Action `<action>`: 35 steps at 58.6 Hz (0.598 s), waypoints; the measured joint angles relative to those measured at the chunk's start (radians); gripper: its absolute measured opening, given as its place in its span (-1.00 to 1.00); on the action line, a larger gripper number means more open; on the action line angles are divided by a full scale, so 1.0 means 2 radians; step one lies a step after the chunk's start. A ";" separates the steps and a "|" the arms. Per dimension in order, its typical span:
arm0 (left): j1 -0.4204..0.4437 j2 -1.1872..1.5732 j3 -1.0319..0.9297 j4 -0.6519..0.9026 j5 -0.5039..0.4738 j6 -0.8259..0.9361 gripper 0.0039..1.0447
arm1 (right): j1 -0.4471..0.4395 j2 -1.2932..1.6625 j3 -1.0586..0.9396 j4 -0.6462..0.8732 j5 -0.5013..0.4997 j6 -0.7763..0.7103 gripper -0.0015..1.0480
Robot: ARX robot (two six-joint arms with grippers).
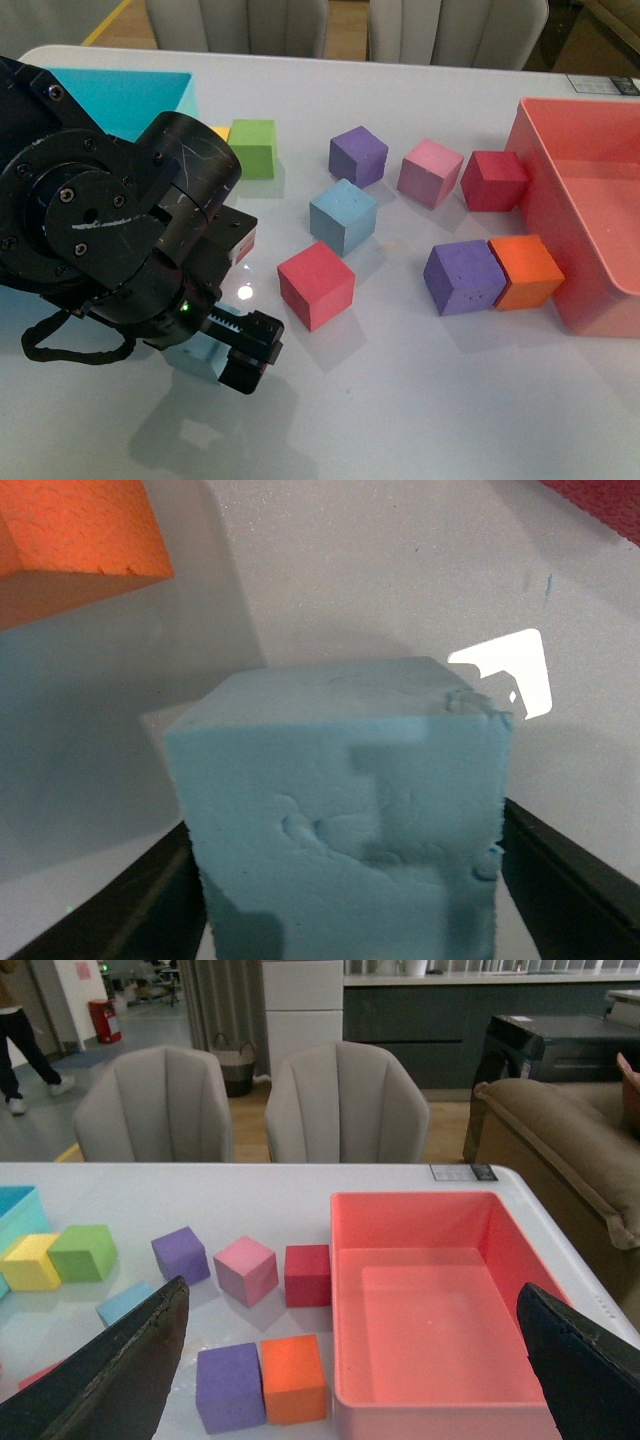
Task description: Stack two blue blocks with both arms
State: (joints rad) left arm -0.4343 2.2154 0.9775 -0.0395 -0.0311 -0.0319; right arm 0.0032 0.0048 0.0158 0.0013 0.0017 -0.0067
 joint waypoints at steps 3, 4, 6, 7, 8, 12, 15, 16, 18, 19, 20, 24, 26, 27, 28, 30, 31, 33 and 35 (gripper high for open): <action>0.000 0.000 0.000 0.000 -0.001 -0.001 0.29 | 0.000 0.000 0.000 0.000 0.000 0.000 0.83; 0.000 0.000 0.000 0.000 -0.001 -0.002 0.23 | 0.000 0.000 0.000 0.000 0.000 0.000 0.83; 0.000 0.000 0.000 0.000 -0.001 -0.002 0.15 | 0.000 0.000 0.000 0.000 0.000 0.000 0.83; 0.000 0.000 0.000 0.000 -0.001 -0.002 0.13 | 0.000 0.000 0.000 0.000 0.000 0.000 0.83; 0.000 0.000 0.000 0.000 -0.001 -0.003 0.09 | 0.000 0.000 0.000 0.000 0.000 0.000 0.83; 0.000 -0.001 0.000 0.001 -0.001 -0.003 0.02 | 0.000 0.000 0.000 0.000 0.000 0.000 0.83; 0.000 -0.004 -0.004 0.001 -0.001 -0.004 -0.03 | 0.000 0.000 0.000 0.000 0.000 0.000 0.83; 0.000 -0.005 -0.005 0.001 -0.001 -0.004 -0.04 | 0.000 0.000 0.000 0.000 0.000 0.000 0.83; 0.000 -0.008 -0.008 0.001 -0.001 -0.004 -0.06 | 0.000 0.000 0.000 0.000 0.000 0.000 0.83; -0.001 -0.011 -0.011 0.001 -0.001 -0.004 -0.07 | 0.000 0.000 0.000 0.000 0.000 0.000 0.83; -0.001 -0.013 -0.013 0.001 -0.001 -0.004 -0.08 | 0.000 0.000 0.000 0.000 0.000 0.000 0.83; -0.002 -0.032 -0.025 -0.002 0.003 -0.007 -0.08 | 0.000 0.000 0.000 0.000 0.000 0.000 0.83; -0.003 -0.043 -0.030 -0.006 0.006 -0.009 -0.09 | 0.000 0.000 0.000 0.000 0.000 0.000 0.83; -0.004 -0.051 -0.033 -0.010 0.007 -0.010 -0.09 | 0.000 0.000 0.000 0.000 0.000 0.000 0.83; -0.004 -0.056 -0.034 -0.012 0.008 -0.010 -0.09 | 0.000 0.000 0.000 0.000 0.000 0.000 0.83; -0.006 -0.069 -0.037 -0.018 0.009 -0.009 -0.10 | 0.000 0.000 0.000 0.000 0.000 0.000 0.83; -0.007 -0.079 -0.038 -0.022 0.010 -0.009 -0.10 | 0.000 0.000 0.000 0.000 0.000 0.000 0.83; -0.008 -0.088 -0.039 -0.027 0.010 -0.009 -0.11 | 0.000 0.000 0.000 0.000 0.000 0.000 0.83; -0.009 -0.102 -0.039 -0.034 0.011 -0.008 -0.11 | 0.000 0.000 0.000 0.000 0.000 0.000 0.83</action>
State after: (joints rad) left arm -0.4530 2.0121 0.9001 -0.1074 -0.0090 -0.0483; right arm 0.0032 0.0048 0.0158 0.0013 0.0017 -0.0067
